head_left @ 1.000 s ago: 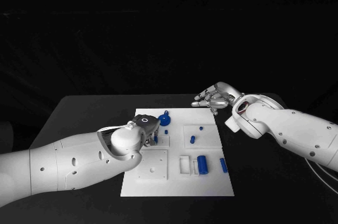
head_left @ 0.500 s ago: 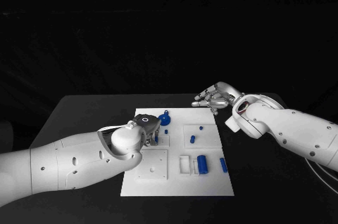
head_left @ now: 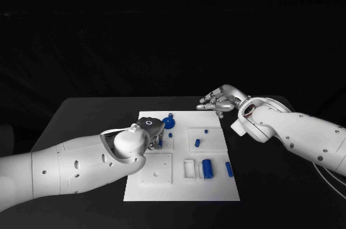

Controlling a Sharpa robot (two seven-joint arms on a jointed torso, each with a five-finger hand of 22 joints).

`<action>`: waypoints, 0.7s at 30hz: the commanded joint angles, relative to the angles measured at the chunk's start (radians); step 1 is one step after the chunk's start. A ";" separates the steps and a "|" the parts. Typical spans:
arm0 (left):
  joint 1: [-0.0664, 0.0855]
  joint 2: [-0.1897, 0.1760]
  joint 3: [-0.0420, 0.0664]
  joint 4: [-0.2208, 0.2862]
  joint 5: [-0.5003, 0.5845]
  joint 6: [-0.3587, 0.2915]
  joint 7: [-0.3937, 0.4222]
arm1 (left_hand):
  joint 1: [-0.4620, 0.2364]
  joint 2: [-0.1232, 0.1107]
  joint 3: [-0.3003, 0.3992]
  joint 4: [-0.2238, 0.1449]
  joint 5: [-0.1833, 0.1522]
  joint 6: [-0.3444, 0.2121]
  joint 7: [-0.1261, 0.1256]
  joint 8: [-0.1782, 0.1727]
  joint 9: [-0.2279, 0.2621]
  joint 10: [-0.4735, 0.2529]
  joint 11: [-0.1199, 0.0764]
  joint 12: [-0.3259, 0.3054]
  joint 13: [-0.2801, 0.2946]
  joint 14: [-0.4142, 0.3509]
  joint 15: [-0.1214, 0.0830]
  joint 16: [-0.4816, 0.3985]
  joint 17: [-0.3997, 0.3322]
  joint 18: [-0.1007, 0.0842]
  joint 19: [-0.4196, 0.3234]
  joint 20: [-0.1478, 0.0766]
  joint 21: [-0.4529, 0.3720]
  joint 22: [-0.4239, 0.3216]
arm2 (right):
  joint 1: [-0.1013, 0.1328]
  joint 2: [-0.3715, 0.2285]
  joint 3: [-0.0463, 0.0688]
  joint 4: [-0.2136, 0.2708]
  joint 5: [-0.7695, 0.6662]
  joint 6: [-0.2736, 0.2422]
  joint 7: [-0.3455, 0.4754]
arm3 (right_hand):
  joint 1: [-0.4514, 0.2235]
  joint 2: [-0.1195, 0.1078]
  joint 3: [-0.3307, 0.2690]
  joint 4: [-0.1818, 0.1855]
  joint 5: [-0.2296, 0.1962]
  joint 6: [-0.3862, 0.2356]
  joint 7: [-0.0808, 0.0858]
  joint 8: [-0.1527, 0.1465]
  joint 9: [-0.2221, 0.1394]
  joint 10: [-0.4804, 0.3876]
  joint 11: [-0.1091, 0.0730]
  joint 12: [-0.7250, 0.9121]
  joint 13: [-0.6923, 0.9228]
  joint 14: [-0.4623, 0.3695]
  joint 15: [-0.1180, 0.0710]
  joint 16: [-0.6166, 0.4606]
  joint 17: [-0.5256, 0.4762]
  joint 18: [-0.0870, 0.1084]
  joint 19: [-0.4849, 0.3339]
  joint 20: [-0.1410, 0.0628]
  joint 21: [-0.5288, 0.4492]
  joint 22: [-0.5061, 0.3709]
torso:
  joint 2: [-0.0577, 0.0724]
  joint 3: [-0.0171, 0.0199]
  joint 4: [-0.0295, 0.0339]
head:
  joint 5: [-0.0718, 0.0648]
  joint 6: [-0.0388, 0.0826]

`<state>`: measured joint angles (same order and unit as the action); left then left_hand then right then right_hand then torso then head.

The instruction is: Assemble the parts on the task board

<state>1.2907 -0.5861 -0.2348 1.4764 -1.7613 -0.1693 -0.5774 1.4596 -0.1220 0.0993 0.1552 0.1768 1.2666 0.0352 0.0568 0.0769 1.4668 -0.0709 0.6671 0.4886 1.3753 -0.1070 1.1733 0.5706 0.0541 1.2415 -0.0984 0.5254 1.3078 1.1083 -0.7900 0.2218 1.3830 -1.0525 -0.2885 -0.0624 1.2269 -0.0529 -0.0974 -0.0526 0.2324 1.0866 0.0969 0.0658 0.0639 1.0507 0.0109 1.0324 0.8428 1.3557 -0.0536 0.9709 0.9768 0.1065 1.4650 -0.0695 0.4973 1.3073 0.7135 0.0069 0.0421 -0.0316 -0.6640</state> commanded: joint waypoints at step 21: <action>-0.005 -0.007 -0.004 -0.001 0.026 0.017 0.017 | -0.027 -0.006 -0.031 0.004 -0.016 0.119 -0.045 0.006 -0.003 -0.001 0.001 -0.005 0.003 -0.013 -0.001 -0.009 -0.004 -0.005 -0.001 -0.004 -0.013 0.018 | -0.001 -0.002 0.000 0.001 -0.010 0.007 0.005 | 0.002 0.009 0.005 -0.001 -0.001 0.003 0.000 -0.003 -0.001 0.006 -0.002 -0.001 -0.001 0.004 -0.002 -0.003 0.001 0.011 0.031 -0.004 0.000 0.054 | 0.001 -0.0002 0.0001 | -0.001 -0.003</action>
<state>1.2915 -0.5926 -0.2341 1.4742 -1.7531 -0.1719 -0.5701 1.4402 -0.1279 0.0738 0.1588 0.1658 1.2723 0.0301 0.0611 0.0738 1.4667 -0.0708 0.6671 0.4909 1.3681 -0.1071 1.1687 0.5681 0.0541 1.2416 -0.0984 0.5166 1.3076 1.1078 -0.7916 0.2218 1.3830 -1.0525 -0.2886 -0.0625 1.2269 -0.0529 -0.0974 -0.0526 0.2324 1.0866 0.0969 0.0658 0.0640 1.0508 0.0109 1.0324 0.8429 1.3557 -0.0536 0.9709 0.9768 0.1065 1.4651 -0.0695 0.4973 1.3073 0.7138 0.0068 0.0425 -0.0329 -0.6667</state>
